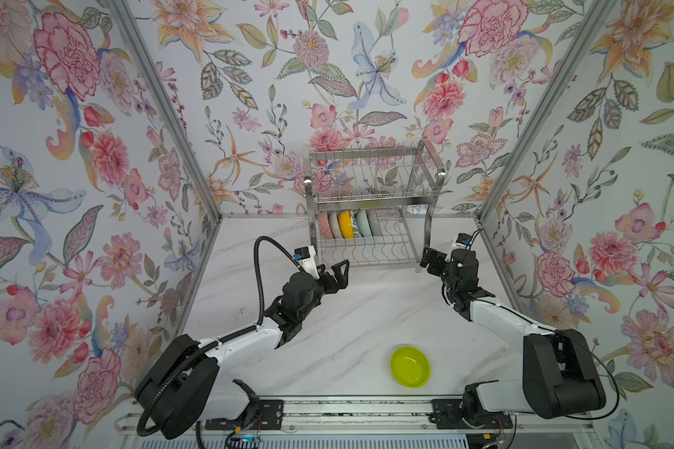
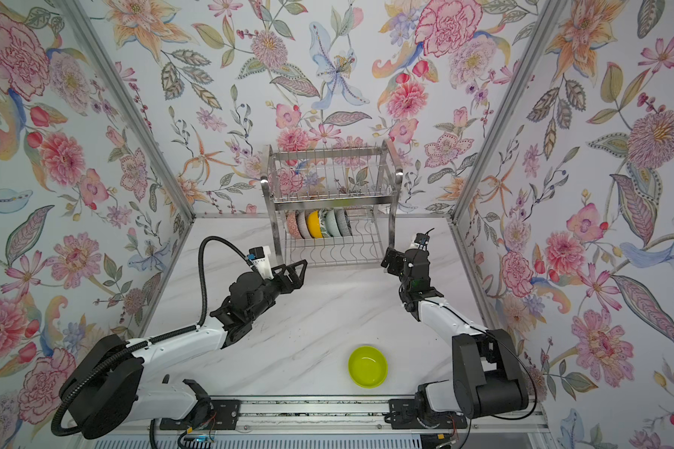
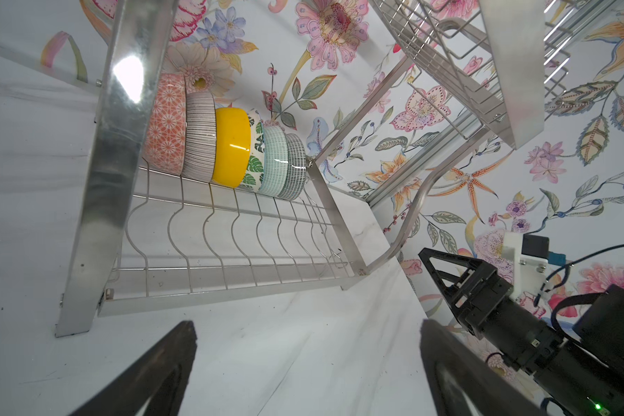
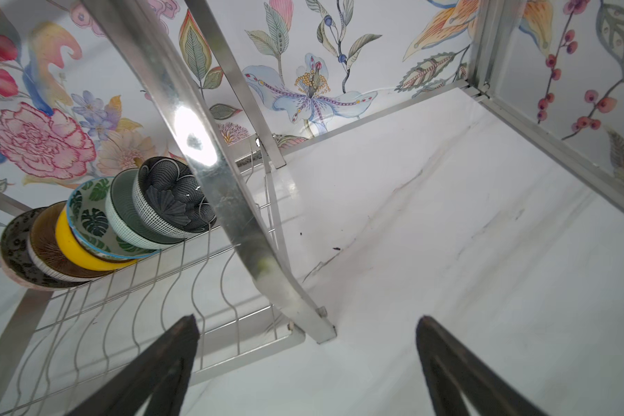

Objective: Load bowls into a dish rack
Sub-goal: Rotate the dish rack at the top-center of the table.

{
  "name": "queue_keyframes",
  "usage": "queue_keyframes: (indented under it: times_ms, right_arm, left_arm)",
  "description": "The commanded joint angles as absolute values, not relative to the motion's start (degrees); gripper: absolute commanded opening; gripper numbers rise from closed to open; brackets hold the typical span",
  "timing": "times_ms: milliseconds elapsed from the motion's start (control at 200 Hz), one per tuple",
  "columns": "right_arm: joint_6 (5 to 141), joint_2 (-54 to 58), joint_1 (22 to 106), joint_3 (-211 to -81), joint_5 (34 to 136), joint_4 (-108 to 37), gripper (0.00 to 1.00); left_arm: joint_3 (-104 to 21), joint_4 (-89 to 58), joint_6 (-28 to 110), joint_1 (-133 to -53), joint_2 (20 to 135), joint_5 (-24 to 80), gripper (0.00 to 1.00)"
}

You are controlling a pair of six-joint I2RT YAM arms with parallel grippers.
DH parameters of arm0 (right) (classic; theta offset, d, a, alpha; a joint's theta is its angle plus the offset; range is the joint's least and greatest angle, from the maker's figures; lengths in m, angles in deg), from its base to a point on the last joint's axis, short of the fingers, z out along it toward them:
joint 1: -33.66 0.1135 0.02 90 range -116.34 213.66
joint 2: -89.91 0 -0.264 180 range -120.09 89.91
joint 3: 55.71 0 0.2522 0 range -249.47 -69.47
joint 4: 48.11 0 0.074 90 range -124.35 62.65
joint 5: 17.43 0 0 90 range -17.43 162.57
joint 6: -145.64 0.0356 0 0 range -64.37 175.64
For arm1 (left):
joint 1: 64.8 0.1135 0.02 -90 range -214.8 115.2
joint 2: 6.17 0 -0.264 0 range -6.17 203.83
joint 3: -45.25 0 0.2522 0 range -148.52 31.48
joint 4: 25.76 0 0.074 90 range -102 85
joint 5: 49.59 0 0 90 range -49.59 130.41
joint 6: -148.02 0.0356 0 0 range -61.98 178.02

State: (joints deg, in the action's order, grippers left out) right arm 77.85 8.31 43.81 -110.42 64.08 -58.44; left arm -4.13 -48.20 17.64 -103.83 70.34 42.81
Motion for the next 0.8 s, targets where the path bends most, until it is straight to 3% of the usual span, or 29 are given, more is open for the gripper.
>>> queue_keyframes:
  times_ms: [0, 210, 561, 796]
  right_arm:
    - [73.1, 4.6, 43.4, -113.5, 67.2, -62.5, 0.92]
    - [68.4, -2.7, 43.2, -117.4, 69.1, -67.9, 0.77]
    - [63.0, -4.4, 44.4, -116.4, 71.7, -73.3, 0.28]
    - [59.9, -1.3, 47.2, -114.2, 70.2, -73.2, 0.08]
  left_arm:
    - [-3.8, -49.5, 18.6, -104.3, 69.3, 45.1, 0.99]
    - [-3.8, -47.7, 20.2, -104.3, 68.0, 46.0, 0.99]
    - [-4.6, -47.2, 21.1, -104.0, 68.8, 47.2, 0.99]
    - [-5.1, -46.8, 20.8, -103.8, 69.2, 47.1, 0.99]
